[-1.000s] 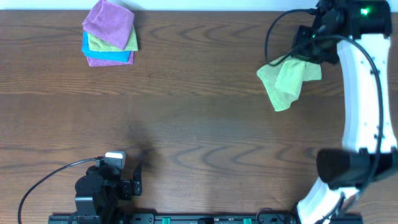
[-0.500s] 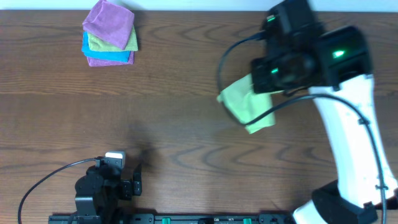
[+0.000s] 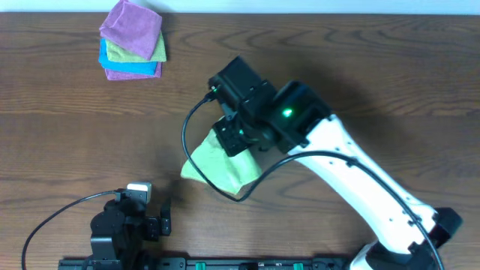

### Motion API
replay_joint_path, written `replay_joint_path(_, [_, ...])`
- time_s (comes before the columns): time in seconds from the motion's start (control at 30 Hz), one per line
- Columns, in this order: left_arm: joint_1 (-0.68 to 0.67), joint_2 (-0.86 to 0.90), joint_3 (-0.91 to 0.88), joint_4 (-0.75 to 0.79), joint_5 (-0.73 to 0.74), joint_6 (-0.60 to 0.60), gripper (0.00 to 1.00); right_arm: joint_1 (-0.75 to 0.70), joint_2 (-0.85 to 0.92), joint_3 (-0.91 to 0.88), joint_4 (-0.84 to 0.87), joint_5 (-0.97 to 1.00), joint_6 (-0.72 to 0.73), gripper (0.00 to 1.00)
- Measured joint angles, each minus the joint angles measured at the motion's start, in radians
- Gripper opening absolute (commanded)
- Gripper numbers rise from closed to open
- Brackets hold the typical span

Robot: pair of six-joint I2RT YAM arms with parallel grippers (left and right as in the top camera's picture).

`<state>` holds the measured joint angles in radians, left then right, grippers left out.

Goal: Fold the cloth
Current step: 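Drag the green cloth toward table center and lay it flat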

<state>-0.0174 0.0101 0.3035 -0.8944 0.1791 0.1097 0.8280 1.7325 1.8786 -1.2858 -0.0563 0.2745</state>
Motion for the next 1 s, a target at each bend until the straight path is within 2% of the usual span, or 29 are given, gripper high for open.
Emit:
replay_joint_path(0.2, [0.000, 0.000, 0.000, 0.000, 0.001, -0.009, 0.95, -0.070, 0.000, -0.121, 0.145, 0.079, -0.062, 0.01])
replay_joint_path(0.23, [0.000, 0.000, 0.000, 0.000, 0.000, -0.018, 0.95, -0.106, 0.001, -0.138, 0.170, 0.099, -0.075, 0.22])
replay_joint_path(0.27, [0.000, 0.000, 0.000, -0.001, 0.000, -0.032, 0.95, -0.156, 0.001, -0.158, 0.201, 0.122, -0.083, 0.82])
replay_joint_path(0.3, [0.000, 0.000, 0.000, -0.002, 0.000, -0.051, 0.95, -0.230, 0.002, -0.180, 0.236, 0.161, -0.095, 0.99])
replay_joint_path(0.43, [0.000, 0.000, 0.000, 0.000, 0.000, -0.125, 0.95, -0.460, 0.015, -0.217, 0.294, 0.224, -0.103, 0.99])
replay_joint_path(0.57, [0.000, 0.000, 0.000, 0.006, 0.001, -0.227, 0.95, -0.642, 0.017, -0.224, 0.280, 0.228, -0.107, 0.99])
replay_joint_path(0.8, [0.000, 0.000, 0.000, 0.019, 0.026, -0.527, 0.95, -0.687, 0.017, -0.225, 0.159, 0.111, -0.107, 0.99])
replay_joint_path(1.0, [0.000, 0.006, -0.002, 0.177, 0.226, -0.709, 0.96, -0.695, 0.017, -0.266, 0.187, 0.026, -0.103, 0.99])
